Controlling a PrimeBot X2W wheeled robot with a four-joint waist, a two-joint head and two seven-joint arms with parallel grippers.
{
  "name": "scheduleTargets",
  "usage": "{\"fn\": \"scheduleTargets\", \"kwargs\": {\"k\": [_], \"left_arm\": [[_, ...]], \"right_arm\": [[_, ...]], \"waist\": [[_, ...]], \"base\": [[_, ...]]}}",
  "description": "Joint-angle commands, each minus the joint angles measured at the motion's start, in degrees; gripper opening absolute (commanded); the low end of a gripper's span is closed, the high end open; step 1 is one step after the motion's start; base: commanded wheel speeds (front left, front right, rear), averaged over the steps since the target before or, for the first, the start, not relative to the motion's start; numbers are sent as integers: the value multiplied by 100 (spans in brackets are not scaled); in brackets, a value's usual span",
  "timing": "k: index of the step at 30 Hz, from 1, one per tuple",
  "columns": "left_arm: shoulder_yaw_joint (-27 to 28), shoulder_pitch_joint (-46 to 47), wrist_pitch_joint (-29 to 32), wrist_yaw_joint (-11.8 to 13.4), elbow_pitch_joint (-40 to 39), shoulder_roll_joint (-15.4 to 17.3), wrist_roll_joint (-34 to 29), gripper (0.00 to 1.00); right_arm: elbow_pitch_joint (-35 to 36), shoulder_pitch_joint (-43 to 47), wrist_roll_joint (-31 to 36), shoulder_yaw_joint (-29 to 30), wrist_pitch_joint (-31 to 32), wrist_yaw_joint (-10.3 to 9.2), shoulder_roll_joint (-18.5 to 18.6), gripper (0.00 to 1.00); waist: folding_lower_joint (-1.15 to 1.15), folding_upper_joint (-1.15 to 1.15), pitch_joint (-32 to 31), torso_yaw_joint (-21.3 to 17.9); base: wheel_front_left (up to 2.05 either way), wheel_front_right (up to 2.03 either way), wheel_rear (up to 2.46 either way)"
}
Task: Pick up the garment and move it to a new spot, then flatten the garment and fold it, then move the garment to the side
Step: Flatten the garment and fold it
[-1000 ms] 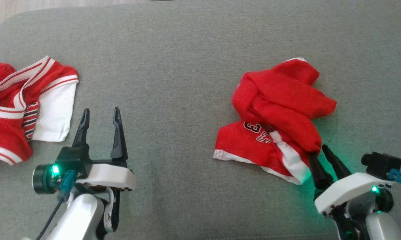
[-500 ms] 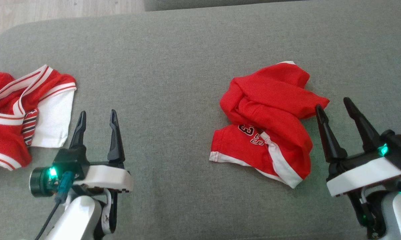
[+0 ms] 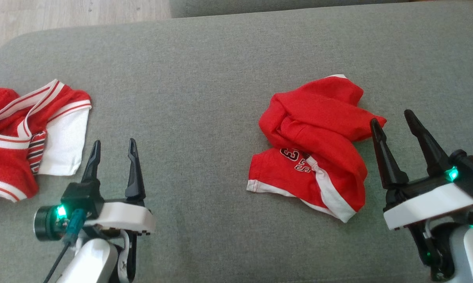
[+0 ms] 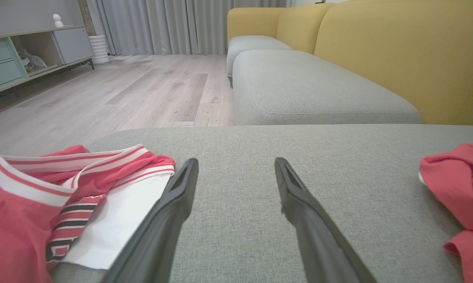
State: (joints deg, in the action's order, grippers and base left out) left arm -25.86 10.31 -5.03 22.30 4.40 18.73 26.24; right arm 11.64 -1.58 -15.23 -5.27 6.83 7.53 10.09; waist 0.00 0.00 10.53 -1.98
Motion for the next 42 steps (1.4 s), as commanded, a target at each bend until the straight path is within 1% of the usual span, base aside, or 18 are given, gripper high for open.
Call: {"fn": "scheduleTargets", "kwargs": {"k": [1, 4, 7, 9, 15, 18, 21, 28, 29, 30, 31, 32, 37, 39, 42], "left_arm": [[206, 154, 12, 61, -202, 155, 16, 100], [195, 160, 12, 73, -210, 152, 16, 100], [194, 178, 12, 92, -229, 150, 17, 100], [192, 210, 9, 102, -242, 147, 10, 100], [134, 373, -13, 92, -224, 63, -2, 100], [104, 469, -52, 86, -200, 0, -9, 100], [88, 515, -86, 83, -173, -46, -6, 100], [68, 590, -216, 63, -44, -140, 27, 100], [66, 594, -232, 66, -25, -150, 28, 100], [64, 595, -245, 70, -11, -160, 32, 100], [64, 594, -258, 71, 3, -166, 38, 100], [67, 592, -271, 70, 18, -169, 46, 100], [72, 572, -312, 71, 71, -150, 68, 100], [60, 578, -308, 72, 76, -146, 65, 100], [59, 580, -293, 86, 64, -120, 62, 100]], "right_arm": [[231, -38, -44, -88, 11, -4, 48, 100], [237, -44, -53, -87, 27, -4, 63, 100], [202, -127, -43, -272, 177, -4, 197, 100], [106, -258, -68, -552, 422, -4, 359, 100], [-385, -952, -146, -1700, 1336, -4, 936, 100], [-689, -1323, -76, -2120, 1585, -4, 1094, 100], [-885, -1527, 21, -2283, 1665, -4, 1114, 100], [-1535, -1935, 620, -2558, 2004, -4, 1190, 100], [-1615, -1953, 663, -2555, 2076, -4, 1190, 85], [-1663, -1968, 684, -2549, 2115, -4, 1179, 36], [-1685, -1976, 673, -2523, 2117, -4, 1158, 0], [-1697, -1979, 675, -2478, 2122, -4, 1151, 0], [-1421, -1907, 412, -1861, 1723, -4, 821, 0], [-1293, -1824, 303, -1484, 1579, -4, 634, 0], [-1105, -1616, 180, -709, 1394, -4, 222, 0]], "waist": [[0, 0, 1, 0], [0, 0, 8, 6], [0, 0, 56, 9], [0, 0, 106, 17], [0, 0, 293, 151], [0, 0, 382, 275], [0, 0, 425, 352], [0, 0, 524, 512], [0, 0, 526, 520], [0, 0, 526, 525], [0, 0, 525, 527], [0, 0, 522, 524], [0, 0, 484, 433], [0, 0, 466, 398], [0, 0, 444, 339]], "base": [[0, 0, 0], [0, 0, 0], [0, 0, 0], [0, 0, 0], [0, 0, 0], [0, 0, 0], [0, 0, 0], [0, 0, 0], [0, 0, 0], [0, 0, 0], [0, 0, 0], [0, 0, 0], [0, 0, 0], [0, 0, 0], [0, 0, 0]]}}
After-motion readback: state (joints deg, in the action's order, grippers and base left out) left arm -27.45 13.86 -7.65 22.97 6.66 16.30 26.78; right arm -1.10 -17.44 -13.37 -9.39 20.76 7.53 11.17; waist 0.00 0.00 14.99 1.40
